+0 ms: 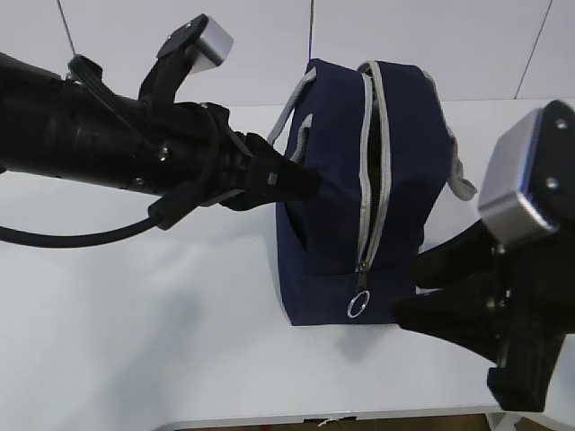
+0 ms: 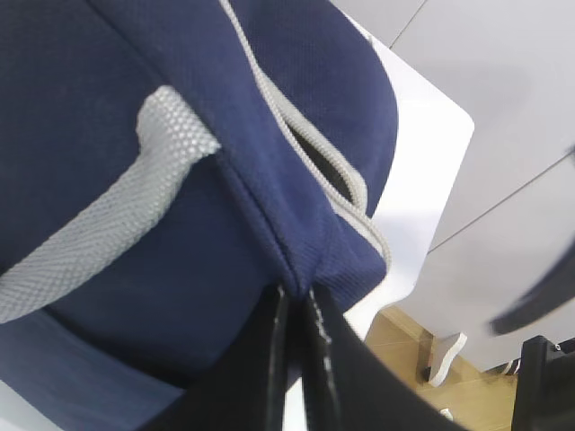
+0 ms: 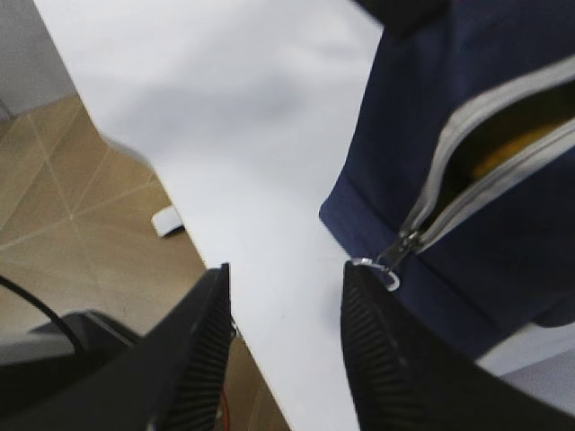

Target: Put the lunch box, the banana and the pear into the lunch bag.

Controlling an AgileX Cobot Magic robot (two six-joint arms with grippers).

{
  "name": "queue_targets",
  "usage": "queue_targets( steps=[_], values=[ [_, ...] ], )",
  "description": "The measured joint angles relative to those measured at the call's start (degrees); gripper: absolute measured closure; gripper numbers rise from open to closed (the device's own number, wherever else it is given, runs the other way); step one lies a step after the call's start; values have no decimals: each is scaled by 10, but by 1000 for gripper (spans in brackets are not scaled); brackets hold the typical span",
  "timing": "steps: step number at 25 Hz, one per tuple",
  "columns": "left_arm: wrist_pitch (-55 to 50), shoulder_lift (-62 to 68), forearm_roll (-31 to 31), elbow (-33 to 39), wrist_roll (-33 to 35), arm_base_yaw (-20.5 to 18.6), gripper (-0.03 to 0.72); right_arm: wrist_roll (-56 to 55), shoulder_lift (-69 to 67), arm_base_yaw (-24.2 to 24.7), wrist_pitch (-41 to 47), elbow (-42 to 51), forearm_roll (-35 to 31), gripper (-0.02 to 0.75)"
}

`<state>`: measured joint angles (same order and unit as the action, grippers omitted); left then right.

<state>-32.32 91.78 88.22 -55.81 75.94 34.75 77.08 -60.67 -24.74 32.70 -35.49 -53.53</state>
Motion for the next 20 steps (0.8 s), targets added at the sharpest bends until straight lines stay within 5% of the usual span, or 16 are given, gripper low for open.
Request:
queue_targets(
  steps=[13,20],
  values=[
    [-1,0,0,0,0,0,700,63,-101,0,-84,0,-12,388],
    [-1,0,0,0,0,0,700,66,-163,0,-101,0,-70,388]
  ],
)
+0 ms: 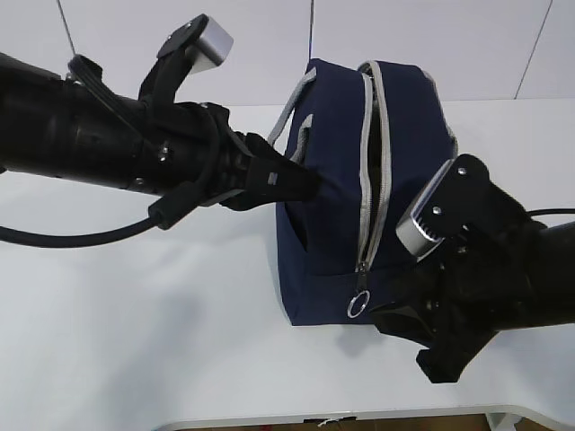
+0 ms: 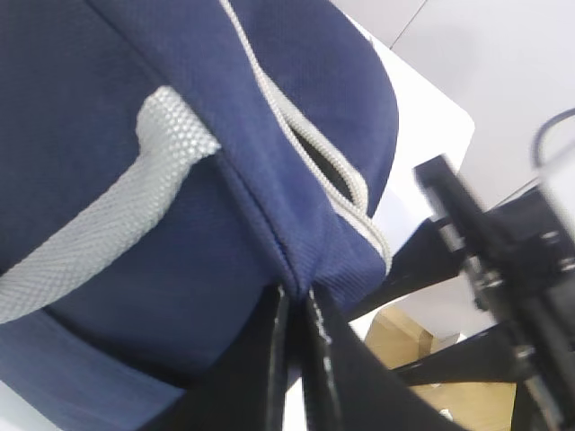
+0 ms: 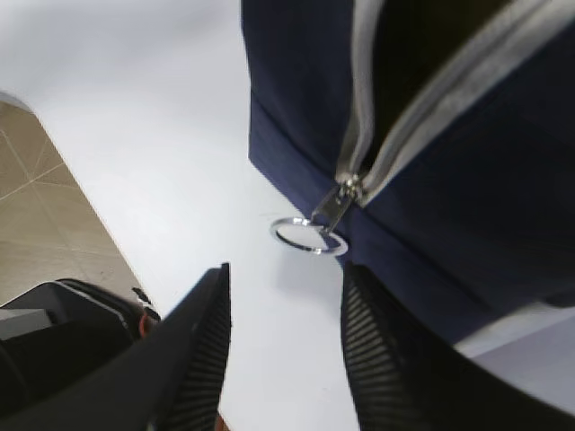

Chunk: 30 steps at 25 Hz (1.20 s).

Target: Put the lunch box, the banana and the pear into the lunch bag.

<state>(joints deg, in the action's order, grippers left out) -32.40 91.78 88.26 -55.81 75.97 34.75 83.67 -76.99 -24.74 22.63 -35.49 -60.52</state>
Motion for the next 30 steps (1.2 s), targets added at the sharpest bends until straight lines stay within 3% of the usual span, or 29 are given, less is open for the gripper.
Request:
queue_targets(
  steps=[7,10,15,20,30],
  values=[
    [0,0,1,0,0,0,700,42,-53,0,-19,0,-47,388],
    [-2,0,1,0,0,0,700,115,-66,0,-29,0,-112,388],
    [-5,0,1,0,0,0,700,288,-91,0,-31,0,-273,388],
    [-7,0,1,0,0,0,700,391,-127,0,0,0,-371,388],
    [-9,0,1,0,0,0,700,408,-134,0,33,0,-407,388]
  ],
)
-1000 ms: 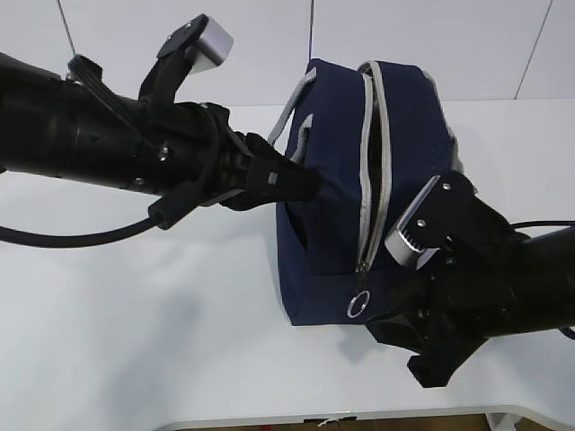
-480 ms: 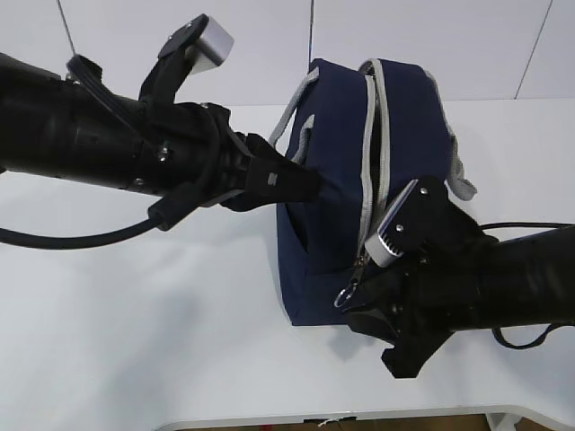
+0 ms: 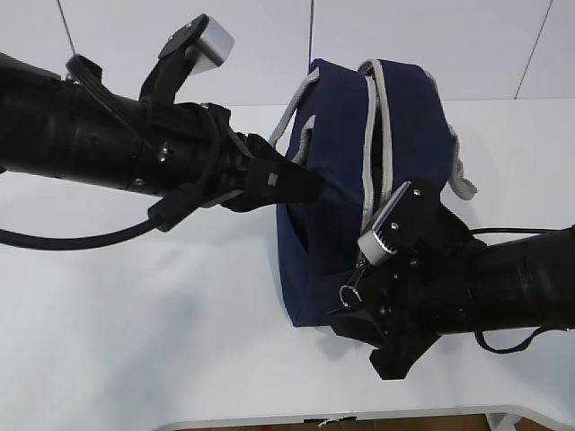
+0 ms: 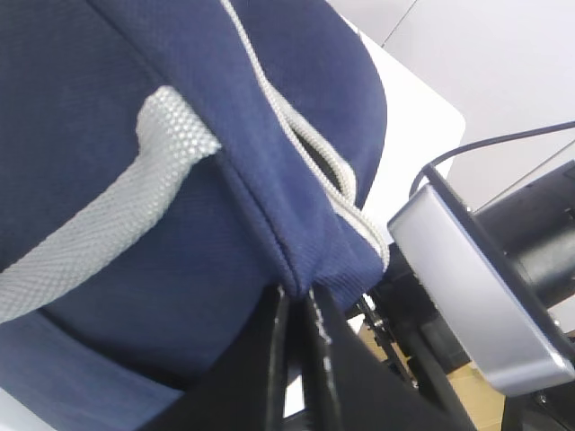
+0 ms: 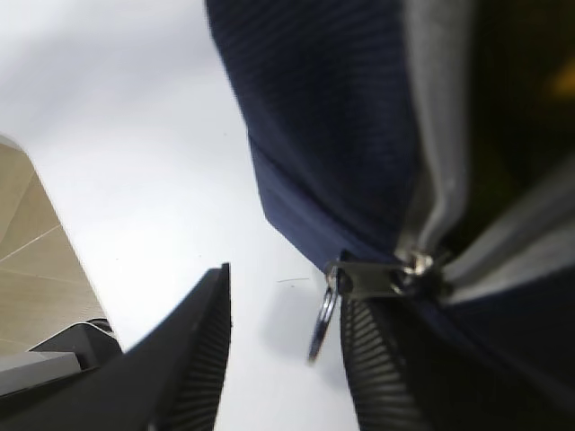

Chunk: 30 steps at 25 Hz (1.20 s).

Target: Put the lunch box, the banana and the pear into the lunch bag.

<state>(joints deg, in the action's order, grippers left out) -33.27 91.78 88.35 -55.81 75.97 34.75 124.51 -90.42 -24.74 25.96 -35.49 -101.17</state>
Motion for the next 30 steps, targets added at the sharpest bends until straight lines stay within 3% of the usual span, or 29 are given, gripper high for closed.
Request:
queue_targets(
  steps=[11,16,22,26,30],
  values=[
    [-1,0,0,0,0,0,700,-10,0,0,-26,0,-6,400],
    [-9,0,0,0,0,-1,700,-11,0,0,-28,0,-7,520],
    [-14,0,0,0,0,-1,700,-11,0,0,-28,0,-7,596],
    [-14,0,0,0,0,-1,700,-11,0,0,-28,0,-8,711],
    [-14,0,0,0,0,-1,700,-13,0,0,-28,0,-8,720]
  ],
)
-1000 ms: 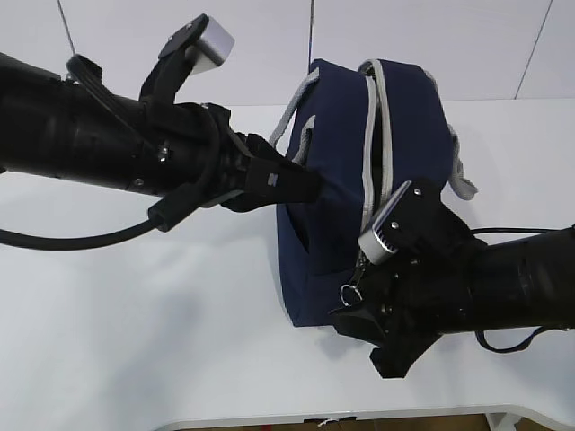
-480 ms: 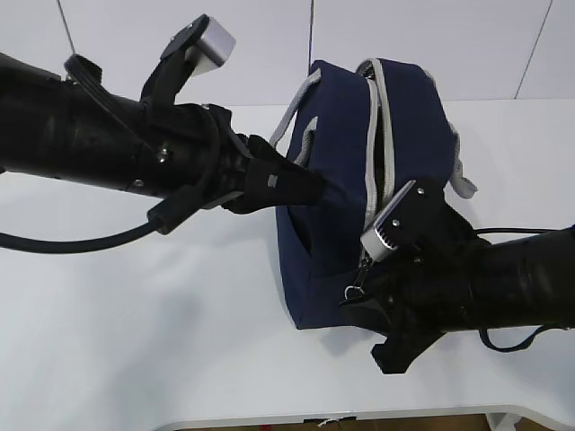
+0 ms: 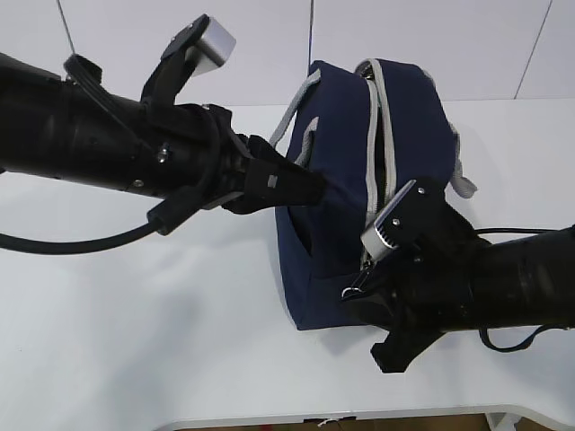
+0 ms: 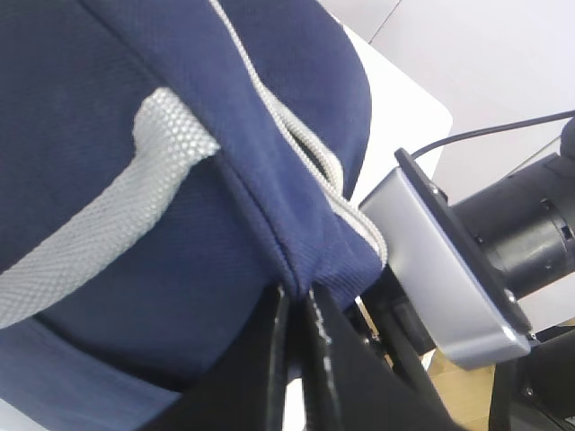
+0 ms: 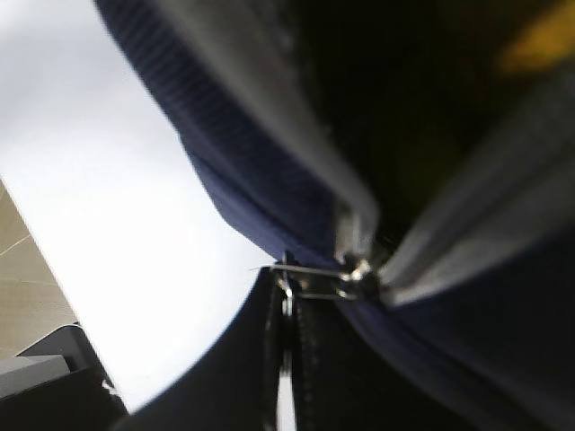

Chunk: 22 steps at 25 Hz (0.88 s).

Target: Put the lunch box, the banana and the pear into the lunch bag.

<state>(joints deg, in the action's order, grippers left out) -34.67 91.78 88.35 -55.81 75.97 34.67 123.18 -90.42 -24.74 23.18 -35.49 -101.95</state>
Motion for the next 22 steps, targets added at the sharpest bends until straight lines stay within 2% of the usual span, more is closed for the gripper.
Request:
queue_targets(
  steps=[10,22],
  values=[
    [1,0,0,0,0,0,700,-49,2,0,-3,6,1,720],
    [4,0,0,0,0,0,700,-75,88,0,-16,28,2,720]
  ],
)
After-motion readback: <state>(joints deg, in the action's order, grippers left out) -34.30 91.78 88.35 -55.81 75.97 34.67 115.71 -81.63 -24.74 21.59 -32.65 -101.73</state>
